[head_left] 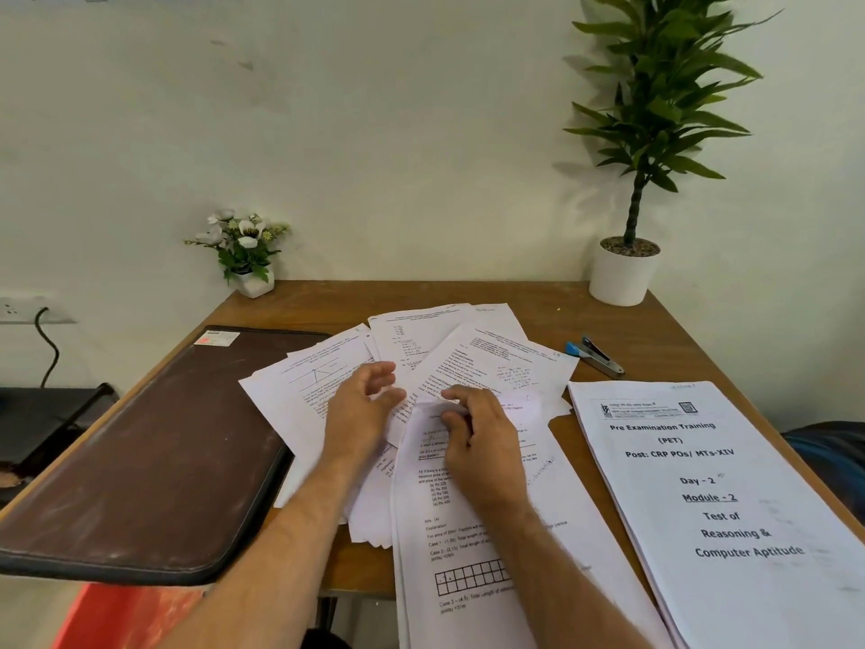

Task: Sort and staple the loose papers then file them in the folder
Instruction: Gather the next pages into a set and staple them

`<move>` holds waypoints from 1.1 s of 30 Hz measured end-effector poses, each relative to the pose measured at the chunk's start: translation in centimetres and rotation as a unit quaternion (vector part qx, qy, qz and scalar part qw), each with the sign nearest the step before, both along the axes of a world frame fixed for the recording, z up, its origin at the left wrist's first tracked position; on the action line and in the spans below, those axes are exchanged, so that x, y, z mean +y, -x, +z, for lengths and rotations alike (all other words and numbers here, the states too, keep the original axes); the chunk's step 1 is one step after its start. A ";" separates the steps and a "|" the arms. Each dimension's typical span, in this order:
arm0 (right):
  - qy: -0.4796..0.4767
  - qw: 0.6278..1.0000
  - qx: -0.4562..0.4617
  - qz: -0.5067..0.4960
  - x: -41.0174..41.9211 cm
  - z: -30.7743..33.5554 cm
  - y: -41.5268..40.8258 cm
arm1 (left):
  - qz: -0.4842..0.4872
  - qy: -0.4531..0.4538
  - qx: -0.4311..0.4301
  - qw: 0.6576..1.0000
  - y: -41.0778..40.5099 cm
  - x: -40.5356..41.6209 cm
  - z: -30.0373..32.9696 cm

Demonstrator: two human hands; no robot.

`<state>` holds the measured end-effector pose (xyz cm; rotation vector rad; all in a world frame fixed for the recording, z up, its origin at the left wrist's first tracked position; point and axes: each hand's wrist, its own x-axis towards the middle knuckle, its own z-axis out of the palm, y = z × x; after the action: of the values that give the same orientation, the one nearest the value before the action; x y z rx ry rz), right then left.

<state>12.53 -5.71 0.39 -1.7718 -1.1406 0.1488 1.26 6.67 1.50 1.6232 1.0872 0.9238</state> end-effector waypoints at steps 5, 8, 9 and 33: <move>0.001 1.000 -0.004 -0.022 -0.5 -0.3 0.0 | -0.018 -0.083 0.205 0.975 -0.7 -0.2 -1.7; 0.002 1.000 0.004 -0.021 -0.2 0.3 0.1 | 0.002 -0.088 0.208 0.974 -0.6 -0.1 -1.4; 0.002 1.000 0.002 -0.019 -0.2 0.4 0.1 | 0.008 -0.075 0.209 0.975 -0.7 -0.1 -1.1; -0.007 0.998 0.031 -0.052 0.2 1.3 -0.8 | 0.022 0.144 0.216 0.965 3.6 -0.5 4.5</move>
<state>13.36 -5.53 1.68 -1.7980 -1.0004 0.1332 -2.30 6.19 6.02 1.5939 1.4853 0.4138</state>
